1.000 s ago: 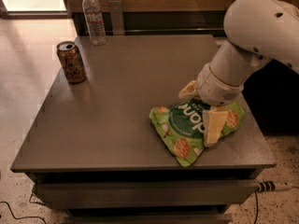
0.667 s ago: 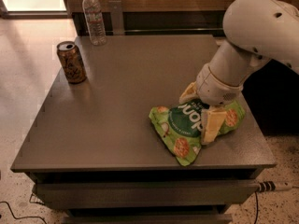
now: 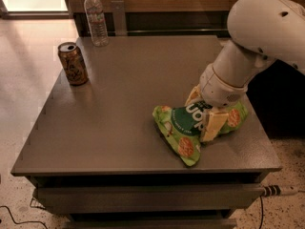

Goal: Move green rice chip bag near water bottle

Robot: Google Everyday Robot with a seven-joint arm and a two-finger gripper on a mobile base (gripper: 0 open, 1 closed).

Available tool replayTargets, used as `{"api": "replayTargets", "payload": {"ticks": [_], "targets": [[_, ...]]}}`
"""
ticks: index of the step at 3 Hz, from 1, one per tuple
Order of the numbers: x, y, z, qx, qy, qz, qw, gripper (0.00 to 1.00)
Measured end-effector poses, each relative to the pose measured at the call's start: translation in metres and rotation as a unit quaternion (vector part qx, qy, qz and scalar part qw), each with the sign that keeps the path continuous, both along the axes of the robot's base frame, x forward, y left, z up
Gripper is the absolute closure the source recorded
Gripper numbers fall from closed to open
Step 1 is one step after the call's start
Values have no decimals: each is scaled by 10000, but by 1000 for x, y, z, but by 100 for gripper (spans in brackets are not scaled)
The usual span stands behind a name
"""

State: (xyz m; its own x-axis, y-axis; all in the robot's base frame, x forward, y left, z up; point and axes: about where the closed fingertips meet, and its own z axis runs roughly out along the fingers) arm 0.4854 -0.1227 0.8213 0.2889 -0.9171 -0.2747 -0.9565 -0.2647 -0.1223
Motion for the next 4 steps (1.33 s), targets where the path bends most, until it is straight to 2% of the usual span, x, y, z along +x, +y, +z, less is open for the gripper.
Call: {"api": "replayTargets", "payload": {"ticks": [1, 2, 3, 4], "targets": [[0, 0, 1, 0, 0, 0, 10000, 100], [13, -4, 18, -16, -230, 87, 9997, 100], [49, -16, 50, -285, -499, 514, 9970, 100], [105, -13, 85, -421, -792, 1018, 9908, 100]]}}
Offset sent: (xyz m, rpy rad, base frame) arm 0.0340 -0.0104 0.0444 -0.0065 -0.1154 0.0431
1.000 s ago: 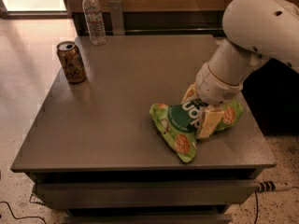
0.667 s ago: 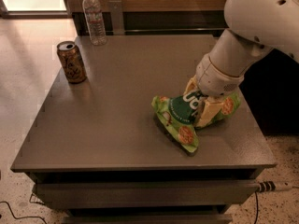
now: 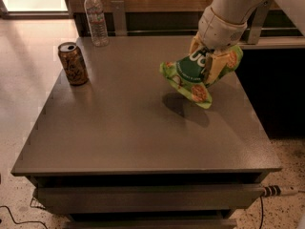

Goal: Move green rice chip bag near water bottle

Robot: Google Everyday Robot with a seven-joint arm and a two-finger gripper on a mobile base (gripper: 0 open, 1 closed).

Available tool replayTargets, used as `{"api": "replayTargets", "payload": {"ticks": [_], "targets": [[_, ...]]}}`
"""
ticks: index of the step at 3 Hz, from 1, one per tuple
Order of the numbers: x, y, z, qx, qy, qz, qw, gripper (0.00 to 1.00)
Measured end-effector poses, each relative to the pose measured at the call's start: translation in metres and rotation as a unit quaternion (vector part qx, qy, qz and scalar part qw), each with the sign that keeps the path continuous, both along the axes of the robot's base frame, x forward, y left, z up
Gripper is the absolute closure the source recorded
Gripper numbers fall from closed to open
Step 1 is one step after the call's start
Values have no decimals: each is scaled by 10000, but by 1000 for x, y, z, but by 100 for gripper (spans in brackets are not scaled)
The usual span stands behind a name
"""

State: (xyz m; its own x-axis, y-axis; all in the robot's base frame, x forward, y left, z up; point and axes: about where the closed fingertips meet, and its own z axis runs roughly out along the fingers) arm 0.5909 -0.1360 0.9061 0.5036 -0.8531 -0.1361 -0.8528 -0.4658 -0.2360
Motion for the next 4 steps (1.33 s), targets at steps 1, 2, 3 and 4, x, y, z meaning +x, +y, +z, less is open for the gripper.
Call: {"api": "replayTargets", "payload": {"ticks": [1, 2, 3, 4], "targets": [[62, 20, 50, 625, -922, 333, 9932, 100], [104, 28, 75, 1544, -1761, 238, 9719, 100], [139, 24, 84, 2005, -2151, 30, 9558, 100], [167, 28, 83, 2431, -2356, -147, 9408, 100]]}}
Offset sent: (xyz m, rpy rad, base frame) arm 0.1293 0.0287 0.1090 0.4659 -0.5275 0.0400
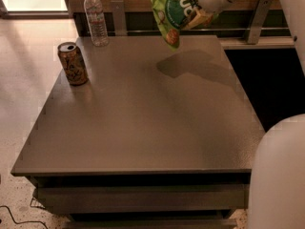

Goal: Move green rice chip bag near water bottle

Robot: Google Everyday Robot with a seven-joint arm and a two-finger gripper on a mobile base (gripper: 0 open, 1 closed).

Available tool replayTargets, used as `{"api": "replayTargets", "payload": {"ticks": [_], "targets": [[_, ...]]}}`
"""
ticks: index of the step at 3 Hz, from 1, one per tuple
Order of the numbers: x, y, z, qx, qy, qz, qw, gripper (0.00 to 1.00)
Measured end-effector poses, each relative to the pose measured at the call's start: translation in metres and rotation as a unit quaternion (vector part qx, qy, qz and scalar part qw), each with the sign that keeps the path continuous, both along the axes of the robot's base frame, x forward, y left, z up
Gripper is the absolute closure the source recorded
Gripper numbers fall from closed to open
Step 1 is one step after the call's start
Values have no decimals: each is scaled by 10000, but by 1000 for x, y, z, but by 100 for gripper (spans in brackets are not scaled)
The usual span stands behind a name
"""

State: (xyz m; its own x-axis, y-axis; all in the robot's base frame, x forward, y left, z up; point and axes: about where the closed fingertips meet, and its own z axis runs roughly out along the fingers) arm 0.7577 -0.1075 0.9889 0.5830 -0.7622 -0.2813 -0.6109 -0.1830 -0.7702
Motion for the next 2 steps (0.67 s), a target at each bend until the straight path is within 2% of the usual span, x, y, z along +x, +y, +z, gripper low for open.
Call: {"api": "replayTargets", "payload": {"ticks": [2], "targets": [[25, 4, -1, 419, -165, -98, 9989, 100]]}}
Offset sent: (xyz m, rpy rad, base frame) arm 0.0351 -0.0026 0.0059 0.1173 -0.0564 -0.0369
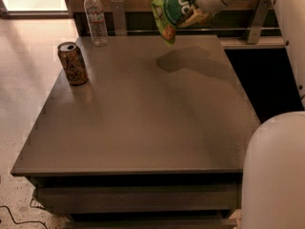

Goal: Move green rice chip bag near water bottle

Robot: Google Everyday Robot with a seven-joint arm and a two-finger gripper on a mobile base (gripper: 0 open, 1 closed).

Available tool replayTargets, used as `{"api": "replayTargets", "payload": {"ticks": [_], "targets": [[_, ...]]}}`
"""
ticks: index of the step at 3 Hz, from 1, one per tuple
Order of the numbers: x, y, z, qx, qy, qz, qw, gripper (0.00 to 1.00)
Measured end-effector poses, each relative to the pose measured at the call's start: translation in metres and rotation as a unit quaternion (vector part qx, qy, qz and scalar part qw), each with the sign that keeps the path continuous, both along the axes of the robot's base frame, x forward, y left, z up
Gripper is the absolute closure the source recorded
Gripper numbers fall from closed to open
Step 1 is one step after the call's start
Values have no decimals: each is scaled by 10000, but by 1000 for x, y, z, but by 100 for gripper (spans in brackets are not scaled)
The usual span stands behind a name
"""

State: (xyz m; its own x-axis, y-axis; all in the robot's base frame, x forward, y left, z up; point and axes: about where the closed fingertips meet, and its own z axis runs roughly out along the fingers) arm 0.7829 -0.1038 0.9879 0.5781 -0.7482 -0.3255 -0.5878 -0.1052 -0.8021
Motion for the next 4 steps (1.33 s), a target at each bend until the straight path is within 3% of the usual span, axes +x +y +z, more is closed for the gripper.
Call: {"api": "replayTargets", "payload": {"ticks": [2, 4], "targets": [[13, 4, -2, 166, -51, -24, 9998, 100], [36, 55, -1, -439, -176, 143, 9988, 100]]}}
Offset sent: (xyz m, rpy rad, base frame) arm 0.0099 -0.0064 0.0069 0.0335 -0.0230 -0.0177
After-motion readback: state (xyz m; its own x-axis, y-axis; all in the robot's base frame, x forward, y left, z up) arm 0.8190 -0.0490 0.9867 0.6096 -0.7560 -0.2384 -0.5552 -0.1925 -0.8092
